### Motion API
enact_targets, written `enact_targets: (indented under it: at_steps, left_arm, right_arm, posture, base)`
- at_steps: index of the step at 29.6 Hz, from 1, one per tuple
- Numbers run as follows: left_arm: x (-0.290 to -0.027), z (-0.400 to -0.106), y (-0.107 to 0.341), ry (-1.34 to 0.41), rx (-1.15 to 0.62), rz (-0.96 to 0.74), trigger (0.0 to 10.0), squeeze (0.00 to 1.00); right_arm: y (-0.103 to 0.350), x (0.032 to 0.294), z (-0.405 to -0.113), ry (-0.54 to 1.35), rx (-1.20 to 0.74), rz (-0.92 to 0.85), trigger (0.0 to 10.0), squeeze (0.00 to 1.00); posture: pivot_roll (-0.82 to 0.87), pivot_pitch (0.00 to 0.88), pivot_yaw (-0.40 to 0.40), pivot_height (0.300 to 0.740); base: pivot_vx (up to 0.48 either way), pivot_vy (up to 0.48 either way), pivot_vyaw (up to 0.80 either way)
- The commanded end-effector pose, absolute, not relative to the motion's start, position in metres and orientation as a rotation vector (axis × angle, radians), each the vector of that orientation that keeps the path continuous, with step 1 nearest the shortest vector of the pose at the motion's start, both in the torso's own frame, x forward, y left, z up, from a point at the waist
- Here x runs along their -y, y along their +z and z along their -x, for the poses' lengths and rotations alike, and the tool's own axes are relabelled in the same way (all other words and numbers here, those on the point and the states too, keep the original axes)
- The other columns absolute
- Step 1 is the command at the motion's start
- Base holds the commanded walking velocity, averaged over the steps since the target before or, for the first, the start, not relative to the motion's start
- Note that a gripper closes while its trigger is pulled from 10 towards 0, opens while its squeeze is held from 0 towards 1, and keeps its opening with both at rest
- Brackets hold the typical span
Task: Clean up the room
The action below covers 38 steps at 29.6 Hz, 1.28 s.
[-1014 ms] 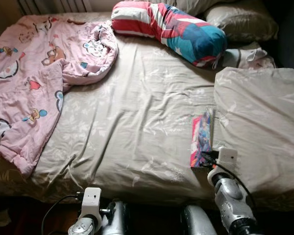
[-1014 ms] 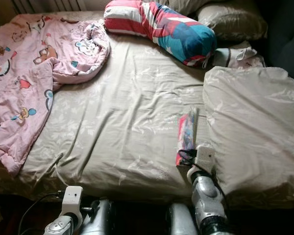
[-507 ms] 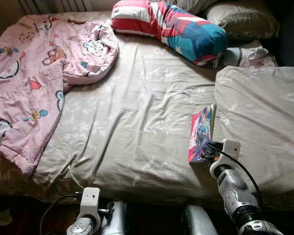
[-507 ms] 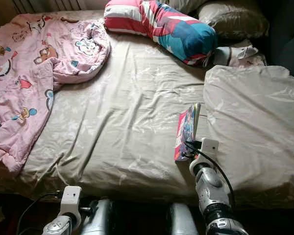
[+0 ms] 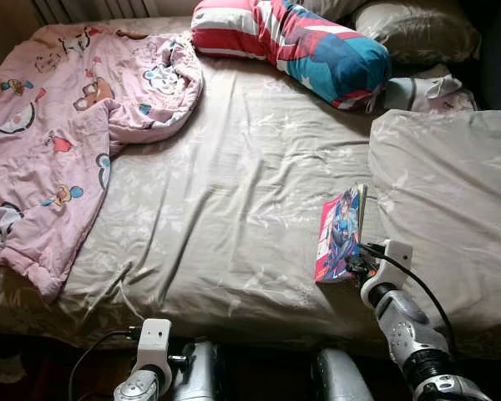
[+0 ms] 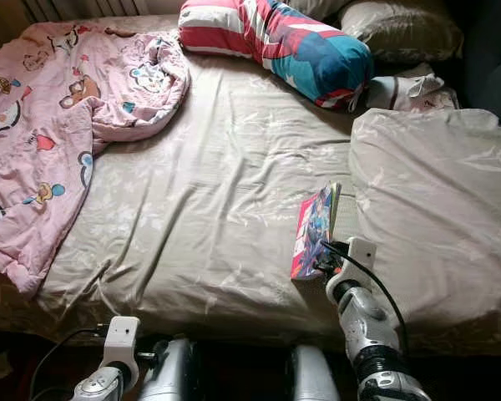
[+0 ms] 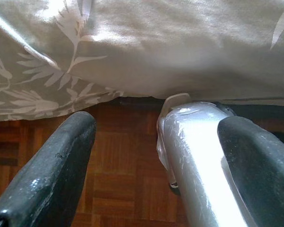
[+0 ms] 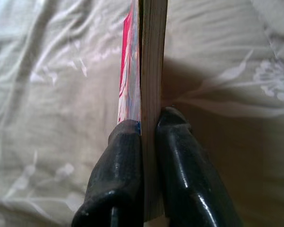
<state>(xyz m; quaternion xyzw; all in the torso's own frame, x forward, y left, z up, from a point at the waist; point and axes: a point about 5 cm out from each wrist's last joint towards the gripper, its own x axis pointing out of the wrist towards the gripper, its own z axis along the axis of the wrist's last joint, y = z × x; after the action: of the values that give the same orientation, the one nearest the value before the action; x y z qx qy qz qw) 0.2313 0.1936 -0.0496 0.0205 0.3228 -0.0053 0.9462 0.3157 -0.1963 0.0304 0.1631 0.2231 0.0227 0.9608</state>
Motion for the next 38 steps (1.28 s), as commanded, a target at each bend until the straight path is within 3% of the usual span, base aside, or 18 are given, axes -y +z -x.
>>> enact_targets:
  at_steps: [1,21,25,26,38]
  left_arm:
    - [-0.198,-0.223,-0.055,-0.010,-0.697,-0.055,10.0,0.00]
    - [-0.197,-0.224,-0.055,-0.013,-0.698,-0.057,10.0,0.00]
    - [-0.197,-0.224,-0.055,-0.013,-0.697,-0.058,10.0,0.00]
    - [-0.197,-0.224,-0.055,-0.013,-0.697,-0.057,10.0,0.00]
    - [-0.197,-0.224,-0.054,-0.015,-0.696,-0.059,10.0,0.00]
  right_arm:
    - [0.025,0.190,-0.313,0.082,-0.495,-0.324,10.0,0.00]
    - [0.027,0.199,-0.315,0.050,-0.511,-0.284,10.0,0.00]
    - [0.027,0.199,-0.316,0.045,-0.508,-0.279,10.0,0.89]
    - [0.028,0.200,-0.316,0.043,-0.506,-0.278,10.0,1.00]
    - [0.034,0.213,-0.319,-0.064,-0.459,-0.223,10.0,1.00]
  posture:
    - [-0.05,0.218,0.090,0.645]
    - [-0.04,0.216,0.092,0.645]
    - [-0.04,0.214,0.093,0.645]
    - [-0.04,0.214,0.094,0.645]
    - [-0.04,0.206,0.094,0.645]
  base:
    - [0.000,0.000,0.00]
    - [0.000,0.000,0.00]
    - [0.000,0.000,0.00]
    - [0.000,0.000,0.00]
    - [0.000,0.000,0.00]
